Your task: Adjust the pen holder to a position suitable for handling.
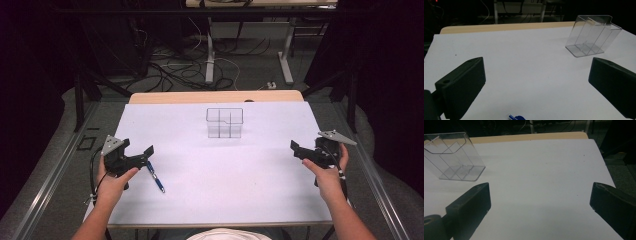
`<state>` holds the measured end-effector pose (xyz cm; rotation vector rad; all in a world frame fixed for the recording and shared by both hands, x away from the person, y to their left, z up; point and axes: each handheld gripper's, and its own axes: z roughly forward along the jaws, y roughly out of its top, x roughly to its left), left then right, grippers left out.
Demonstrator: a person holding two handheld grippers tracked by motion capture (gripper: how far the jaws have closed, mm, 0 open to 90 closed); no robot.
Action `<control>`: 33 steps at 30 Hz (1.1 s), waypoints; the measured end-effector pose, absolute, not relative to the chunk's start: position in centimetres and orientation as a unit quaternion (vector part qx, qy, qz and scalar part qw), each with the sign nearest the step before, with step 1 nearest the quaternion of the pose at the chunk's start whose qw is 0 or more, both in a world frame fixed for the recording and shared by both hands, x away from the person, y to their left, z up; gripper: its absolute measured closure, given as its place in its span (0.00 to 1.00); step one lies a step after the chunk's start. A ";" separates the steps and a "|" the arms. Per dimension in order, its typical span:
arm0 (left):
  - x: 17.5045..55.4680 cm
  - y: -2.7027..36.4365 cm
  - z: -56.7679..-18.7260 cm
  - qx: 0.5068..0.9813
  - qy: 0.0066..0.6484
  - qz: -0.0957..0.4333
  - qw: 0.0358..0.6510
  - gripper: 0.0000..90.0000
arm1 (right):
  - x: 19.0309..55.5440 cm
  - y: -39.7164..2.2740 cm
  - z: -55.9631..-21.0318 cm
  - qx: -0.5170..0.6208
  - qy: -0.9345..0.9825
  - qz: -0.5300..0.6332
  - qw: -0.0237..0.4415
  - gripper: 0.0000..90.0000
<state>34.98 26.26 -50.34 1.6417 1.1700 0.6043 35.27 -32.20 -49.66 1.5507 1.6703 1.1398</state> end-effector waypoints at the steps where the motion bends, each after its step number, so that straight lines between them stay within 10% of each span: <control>1: 35.0 26.2 -50.3 0.674 0.485 0.250 0.498 0.01 | 35.3 -32.1 -49.6 0.577 0.630 0.426 0.296 0.08; 33: 34.4 26.9 -50.1 0.669 0.491 0.260 0.494 0.05 | 41.9 -24.0 -43.7 0.487 0.726 0.410 0.262 0.69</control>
